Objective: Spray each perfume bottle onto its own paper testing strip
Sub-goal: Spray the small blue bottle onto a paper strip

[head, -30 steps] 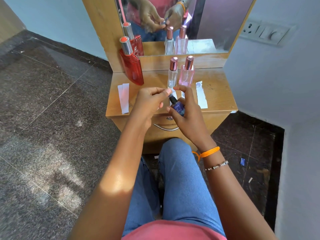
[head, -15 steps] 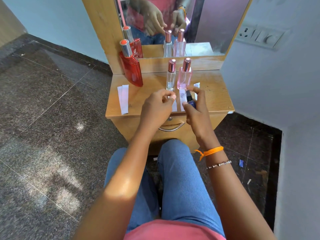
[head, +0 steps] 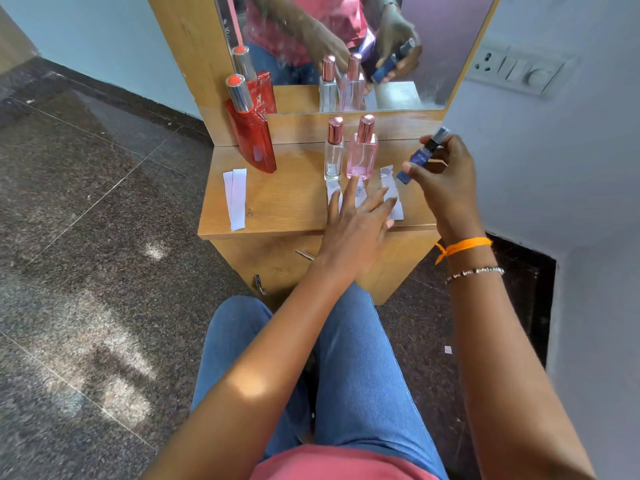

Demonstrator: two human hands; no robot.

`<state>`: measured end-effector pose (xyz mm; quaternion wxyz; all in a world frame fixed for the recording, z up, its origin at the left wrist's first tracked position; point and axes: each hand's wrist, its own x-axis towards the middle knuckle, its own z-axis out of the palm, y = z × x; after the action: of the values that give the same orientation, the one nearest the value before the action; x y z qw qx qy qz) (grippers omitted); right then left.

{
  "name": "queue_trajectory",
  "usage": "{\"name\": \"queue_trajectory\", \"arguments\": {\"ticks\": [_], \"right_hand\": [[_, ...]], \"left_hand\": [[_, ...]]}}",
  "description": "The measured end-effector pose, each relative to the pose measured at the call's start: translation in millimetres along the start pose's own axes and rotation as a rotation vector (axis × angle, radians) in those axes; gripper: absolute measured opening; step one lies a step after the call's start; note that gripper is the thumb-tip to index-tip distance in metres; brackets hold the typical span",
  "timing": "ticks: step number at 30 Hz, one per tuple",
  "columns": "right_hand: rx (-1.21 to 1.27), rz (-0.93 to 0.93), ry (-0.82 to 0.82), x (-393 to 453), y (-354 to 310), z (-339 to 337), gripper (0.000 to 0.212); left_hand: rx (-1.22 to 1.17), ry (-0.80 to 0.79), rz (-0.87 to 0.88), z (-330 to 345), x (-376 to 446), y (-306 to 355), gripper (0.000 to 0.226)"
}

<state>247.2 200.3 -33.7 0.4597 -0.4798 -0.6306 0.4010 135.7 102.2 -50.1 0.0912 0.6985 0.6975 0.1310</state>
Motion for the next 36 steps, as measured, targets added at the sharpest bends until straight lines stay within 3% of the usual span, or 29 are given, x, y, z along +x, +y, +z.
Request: {"name": "queue_trajectory", "arguments": {"ticks": [15,36], "right_hand": [[-0.089,-0.125,-0.176,22.7,13.9,21.2,0.045],[-0.091,-0.134,-0.203,20.8,15.1,20.8,0.05]], "left_hand": [[0.006,0.035,-0.066,6.2,-11.0,10.1,0.045],[-0.002,0.089,-0.101,12.6,-12.6,13.8,0.049]]}}
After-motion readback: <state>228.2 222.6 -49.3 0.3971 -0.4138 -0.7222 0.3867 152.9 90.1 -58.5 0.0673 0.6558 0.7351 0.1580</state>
